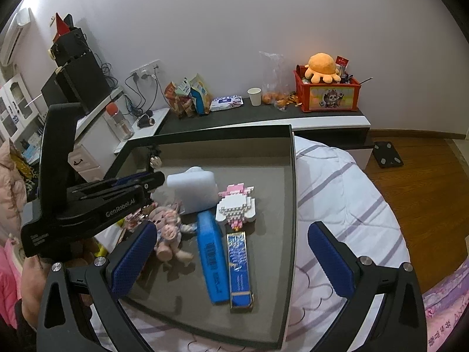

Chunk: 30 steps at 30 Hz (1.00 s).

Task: Organize rigid objects
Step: 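Carry the black hair clip with the left tool into the box and release, then withdraw the left tool from the box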

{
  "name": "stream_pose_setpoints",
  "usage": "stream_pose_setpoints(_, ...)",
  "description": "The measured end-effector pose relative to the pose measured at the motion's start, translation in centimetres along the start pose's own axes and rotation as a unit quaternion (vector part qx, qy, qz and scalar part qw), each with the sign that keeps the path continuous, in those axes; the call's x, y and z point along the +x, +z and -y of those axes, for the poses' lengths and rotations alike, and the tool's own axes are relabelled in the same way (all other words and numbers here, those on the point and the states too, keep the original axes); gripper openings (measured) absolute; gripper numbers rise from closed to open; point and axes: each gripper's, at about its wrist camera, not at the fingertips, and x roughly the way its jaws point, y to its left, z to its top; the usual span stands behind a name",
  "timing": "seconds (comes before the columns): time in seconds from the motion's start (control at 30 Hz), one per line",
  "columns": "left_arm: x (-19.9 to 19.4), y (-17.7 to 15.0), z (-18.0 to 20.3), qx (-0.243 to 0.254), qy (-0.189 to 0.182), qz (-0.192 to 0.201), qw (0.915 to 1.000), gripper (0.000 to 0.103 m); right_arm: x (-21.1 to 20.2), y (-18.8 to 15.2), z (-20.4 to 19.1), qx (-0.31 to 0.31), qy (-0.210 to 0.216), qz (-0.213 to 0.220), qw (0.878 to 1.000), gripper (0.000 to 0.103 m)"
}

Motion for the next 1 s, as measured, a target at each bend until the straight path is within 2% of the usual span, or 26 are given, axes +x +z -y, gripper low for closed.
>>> stream_pose_setpoints(0.23, 0.8, 0.0, 0.0, -0.004, 0.006, -0.020, 0.9998, 0.020, 2.1, 0.8, 0.1, -0.002, 0.003, -0.013, 1.000, 0.103)
stream_pose_setpoints(0.3, 1.0, 0.1, 0.0, -0.002, 0.010, -0.028, 0.9996, 0.025, 2.3, 0.8, 0.0, -0.003, 0.005, -0.015, 1.000, 0.103)
stream_pose_setpoints(0.33, 1.1, 0.0, 0.2, 0.000, 0.011, -0.030, 0.9995, 0.029, 2.3, 0.7, 0.0, -0.004, 0.003, -0.014, 1.000, 0.103)
stream_pose_setpoints(0.4, 0.9, 0.0, 0.3, 0.004, 0.019, -0.029, 0.9994, 0.058, 2.3, 0.7, 0.1, -0.001, 0.005, -0.014, 1.000, 0.103)
stream_pose_setpoints(0.5, 0.2, 0.0, 0.4, 0.002, 0.024, -0.014, 0.9996, 0.077, 2.0, 0.6, 0.1, 0.000, 0.003, -0.013, 1.000, 0.103)
stream_pose_setpoints(0.6, -0.1, -0.1, 0.3, -0.002, 0.030, -0.011, 0.9995, 0.086, 1.6, 0.6, 0.1, 0.002, 0.001, -0.010, 1.000, 0.103)
stream_pose_setpoints(0.8, -2.1, -0.4, 0.5, 0.001, 0.031, 0.007, 0.9995, 0.097, 0.6, 0.6, 0.0, 0.004, -0.006, 0.000, 1.000, 0.103)
stream_pose_setpoints(1.0, -4.9, -1.1, 0.9, 0.003, 0.039, 0.028, 0.9988, 0.099, -0.9, 0.2, -0.5, 0.005, -0.011, 0.011, 1.000, 0.103)
